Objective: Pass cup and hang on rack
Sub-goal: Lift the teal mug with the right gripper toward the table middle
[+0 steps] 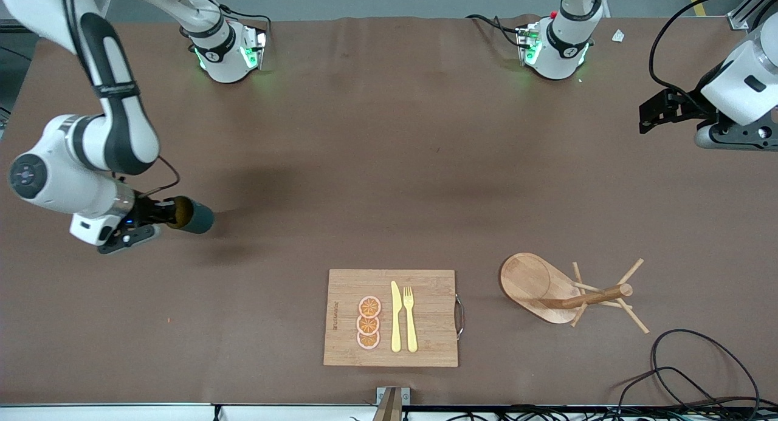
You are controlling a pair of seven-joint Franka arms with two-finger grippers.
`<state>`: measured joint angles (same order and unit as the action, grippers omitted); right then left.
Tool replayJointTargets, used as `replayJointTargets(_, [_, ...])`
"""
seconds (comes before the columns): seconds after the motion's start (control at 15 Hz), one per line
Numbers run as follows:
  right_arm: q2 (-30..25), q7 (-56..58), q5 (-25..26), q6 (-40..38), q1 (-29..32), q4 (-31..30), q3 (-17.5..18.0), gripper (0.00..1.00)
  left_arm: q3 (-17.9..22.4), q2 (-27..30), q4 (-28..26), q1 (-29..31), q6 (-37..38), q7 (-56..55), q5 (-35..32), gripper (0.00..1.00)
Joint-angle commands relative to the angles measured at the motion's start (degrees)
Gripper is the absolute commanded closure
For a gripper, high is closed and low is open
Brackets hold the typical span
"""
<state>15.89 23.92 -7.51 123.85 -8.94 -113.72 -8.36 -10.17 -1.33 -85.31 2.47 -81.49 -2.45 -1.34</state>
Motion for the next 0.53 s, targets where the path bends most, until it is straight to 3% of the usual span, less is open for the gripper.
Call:
replayJointTargets(0.0, [-1.4, -8.3, -0.6, 0.2, -7.4, -1.0, -0.1, 1.00, 0.0, 0.3, 1.1, 0.1, 1.2, -0.4, -1.2, 0.00])
replayJointTargets(0.27, [-0.7, -26.9, -0.7, 4.5, -19.4, -0.8, -0.2, 1.00, 0.1, 0.2, 1.1, 0.0, 1.2, -0.5, -1.2, 0.00])
replayJointTargets(0.47, [4.0, -33.9, -0.6, 9.3, -26.5, 2.2, -0.1, 1.00, -0.2, 0.2, 1.1, -0.1, 1.2, -0.5, -1.1, 0.00])
